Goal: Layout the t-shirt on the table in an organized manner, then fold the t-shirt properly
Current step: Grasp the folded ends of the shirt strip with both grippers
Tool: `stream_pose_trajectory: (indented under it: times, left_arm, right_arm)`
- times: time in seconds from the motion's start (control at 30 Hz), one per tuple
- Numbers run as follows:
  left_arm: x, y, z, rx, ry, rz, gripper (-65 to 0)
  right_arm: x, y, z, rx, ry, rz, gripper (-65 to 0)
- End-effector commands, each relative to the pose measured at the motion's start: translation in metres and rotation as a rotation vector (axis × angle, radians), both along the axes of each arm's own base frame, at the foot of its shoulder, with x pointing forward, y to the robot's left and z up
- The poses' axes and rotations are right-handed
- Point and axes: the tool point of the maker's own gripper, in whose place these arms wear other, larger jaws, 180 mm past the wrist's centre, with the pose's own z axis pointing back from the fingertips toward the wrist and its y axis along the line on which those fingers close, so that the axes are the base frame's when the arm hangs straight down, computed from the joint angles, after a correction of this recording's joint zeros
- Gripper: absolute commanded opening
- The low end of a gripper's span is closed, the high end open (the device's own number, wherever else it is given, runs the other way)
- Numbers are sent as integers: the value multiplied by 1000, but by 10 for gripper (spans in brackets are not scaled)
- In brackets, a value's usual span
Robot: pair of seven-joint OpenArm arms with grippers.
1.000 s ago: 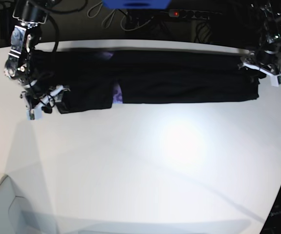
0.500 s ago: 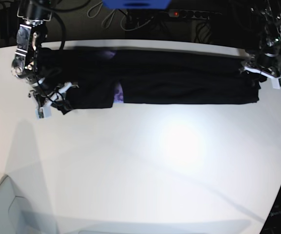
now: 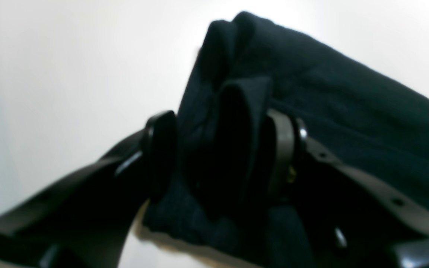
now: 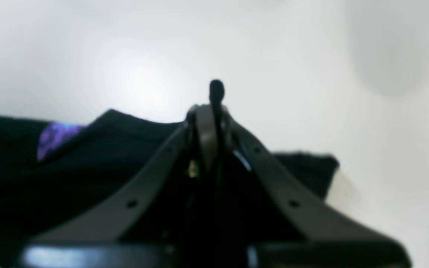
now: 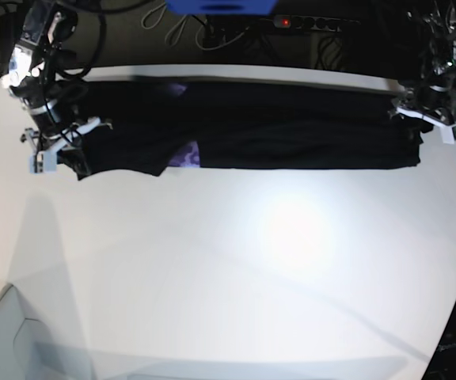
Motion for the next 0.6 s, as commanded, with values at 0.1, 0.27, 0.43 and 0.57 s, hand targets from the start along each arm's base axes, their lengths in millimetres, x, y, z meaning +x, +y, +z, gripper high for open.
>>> stream_pose_trajectory:
  times: [0.1, 0.27, 0.43, 0.57]
  left_arm:
    - [-2, 4, 1, 14, 17, -3, -318]
    - [-3, 5, 1, 15, 19, -3, -312]
    - [-4, 4, 0, 15, 22, -5, -151]
    - [-8, 5, -1, 16, 29, -4, -43]
  right_arm:
    - [-17, -6, 0, 4, 0, -28, -650]
    - [-32, -10, -27, 35, 74, -48, -650]
    - [-32, -11, -45, 64, 114, -59, -650]
    - [-30, -11, -44, 63, 110, -59, -650]
